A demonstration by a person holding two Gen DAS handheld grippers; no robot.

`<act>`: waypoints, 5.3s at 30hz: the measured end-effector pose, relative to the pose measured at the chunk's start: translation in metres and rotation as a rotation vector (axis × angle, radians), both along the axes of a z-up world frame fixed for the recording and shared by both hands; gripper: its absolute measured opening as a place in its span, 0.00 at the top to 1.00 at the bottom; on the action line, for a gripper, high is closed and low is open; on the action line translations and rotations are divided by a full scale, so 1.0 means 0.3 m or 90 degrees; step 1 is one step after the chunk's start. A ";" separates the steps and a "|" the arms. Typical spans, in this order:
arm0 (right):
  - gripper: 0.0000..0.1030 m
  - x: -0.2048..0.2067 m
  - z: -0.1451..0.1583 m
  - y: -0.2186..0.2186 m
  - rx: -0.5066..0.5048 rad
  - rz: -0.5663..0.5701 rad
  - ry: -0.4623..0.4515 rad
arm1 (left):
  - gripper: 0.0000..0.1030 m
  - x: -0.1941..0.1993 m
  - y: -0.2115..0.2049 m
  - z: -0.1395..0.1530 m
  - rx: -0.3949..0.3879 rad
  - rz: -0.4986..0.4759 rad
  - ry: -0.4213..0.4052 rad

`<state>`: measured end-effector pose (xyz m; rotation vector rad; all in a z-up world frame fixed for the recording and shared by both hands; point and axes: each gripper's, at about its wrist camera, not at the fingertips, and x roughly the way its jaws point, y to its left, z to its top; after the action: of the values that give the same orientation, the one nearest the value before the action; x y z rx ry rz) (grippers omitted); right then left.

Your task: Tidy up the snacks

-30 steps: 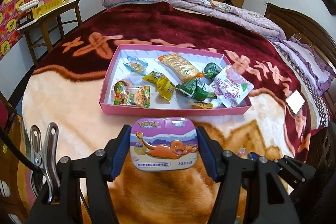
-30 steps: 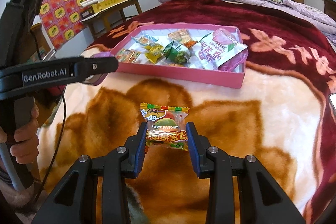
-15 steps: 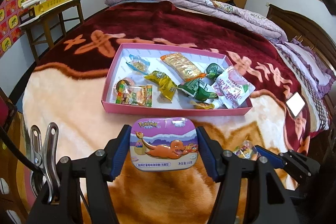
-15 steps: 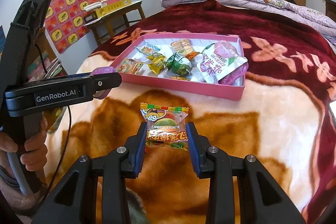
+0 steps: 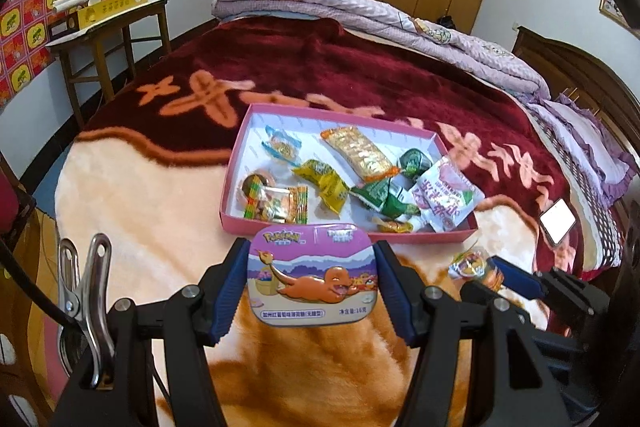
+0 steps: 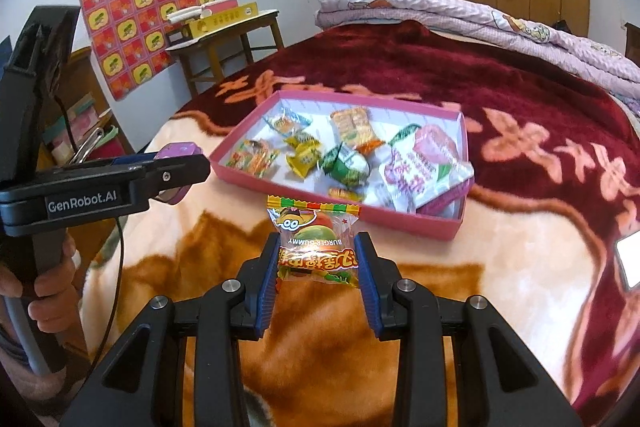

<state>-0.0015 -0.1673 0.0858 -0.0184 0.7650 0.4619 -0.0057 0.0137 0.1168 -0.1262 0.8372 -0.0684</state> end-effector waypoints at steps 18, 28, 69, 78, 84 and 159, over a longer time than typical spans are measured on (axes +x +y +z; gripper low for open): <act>0.64 0.189 0.077 0.013 0.007 -0.028 0.001 | 0.37 0.161 -0.061 0.066 0.038 -0.047 -0.038; 0.64 0.299 0.066 0.006 0.009 -0.051 0.020 | 0.37 0.267 -0.100 0.059 0.044 -0.071 -0.054; 0.44 0.469 -0.057 -0.008 -0.018 -0.088 0.027 | 0.33 0.463 -0.095 -0.175 0.032 -0.068 0.010; 0.43 0.415 -0.006 -0.014 0.009 -0.094 0.003 | 0.32 0.417 -0.086 -0.137 0.026 -0.061 0.004; 0.43 0.357 0.015 -0.016 0.022 -0.099 -0.004 | 0.32 0.366 -0.087 -0.120 0.032 -0.060 -0.003; 0.43 0.170 -0.093 0.002 0.042 -0.122 0.060 | 0.33 0.178 -0.090 -0.187 0.083 -0.026 0.043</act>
<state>0.0495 -0.1669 0.0580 0.1380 0.8344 0.3076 0.0477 -0.0132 0.0606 0.0121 0.9094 -0.0483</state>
